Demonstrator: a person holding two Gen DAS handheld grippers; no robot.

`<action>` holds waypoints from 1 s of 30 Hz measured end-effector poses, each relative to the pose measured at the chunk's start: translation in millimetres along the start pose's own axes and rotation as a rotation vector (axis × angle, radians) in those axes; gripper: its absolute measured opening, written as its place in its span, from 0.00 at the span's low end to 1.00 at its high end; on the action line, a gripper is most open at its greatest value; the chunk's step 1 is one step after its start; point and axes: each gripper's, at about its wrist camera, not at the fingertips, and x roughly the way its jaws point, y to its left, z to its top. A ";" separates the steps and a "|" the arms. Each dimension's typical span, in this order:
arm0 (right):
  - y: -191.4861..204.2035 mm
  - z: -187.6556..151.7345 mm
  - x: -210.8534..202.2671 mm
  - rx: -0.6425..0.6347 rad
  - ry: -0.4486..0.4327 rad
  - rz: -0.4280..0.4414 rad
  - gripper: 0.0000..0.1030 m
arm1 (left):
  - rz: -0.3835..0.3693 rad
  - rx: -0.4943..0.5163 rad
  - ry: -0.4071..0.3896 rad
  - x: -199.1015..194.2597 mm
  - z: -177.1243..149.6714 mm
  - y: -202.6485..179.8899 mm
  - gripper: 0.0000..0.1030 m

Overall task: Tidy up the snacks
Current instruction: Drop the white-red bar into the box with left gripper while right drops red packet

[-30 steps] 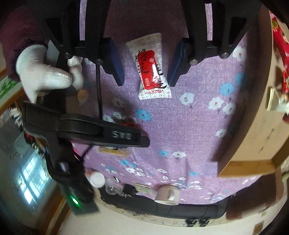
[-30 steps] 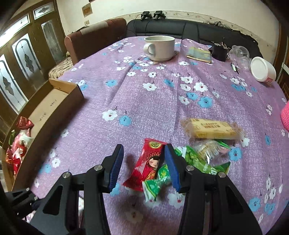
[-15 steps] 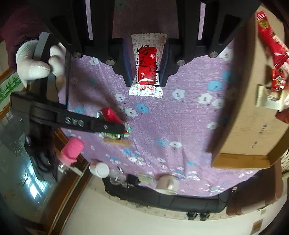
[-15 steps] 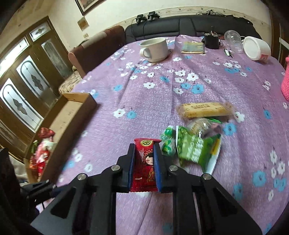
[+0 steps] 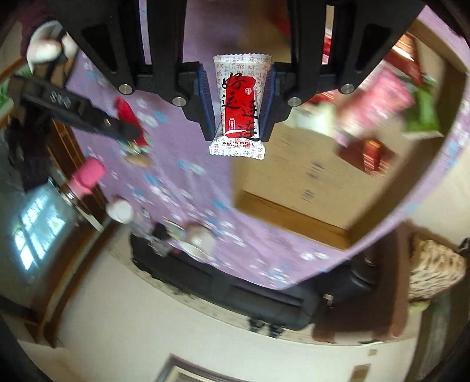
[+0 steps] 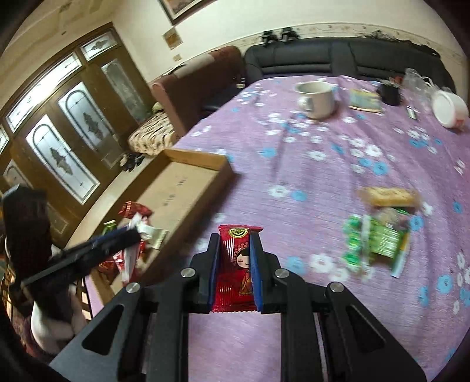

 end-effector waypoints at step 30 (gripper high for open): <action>53.9 25.6 73.5 -0.022 0.054 0.050 0.41 | 0.000 -0.113 -0.059 -14.6 30.5 47.1 0.66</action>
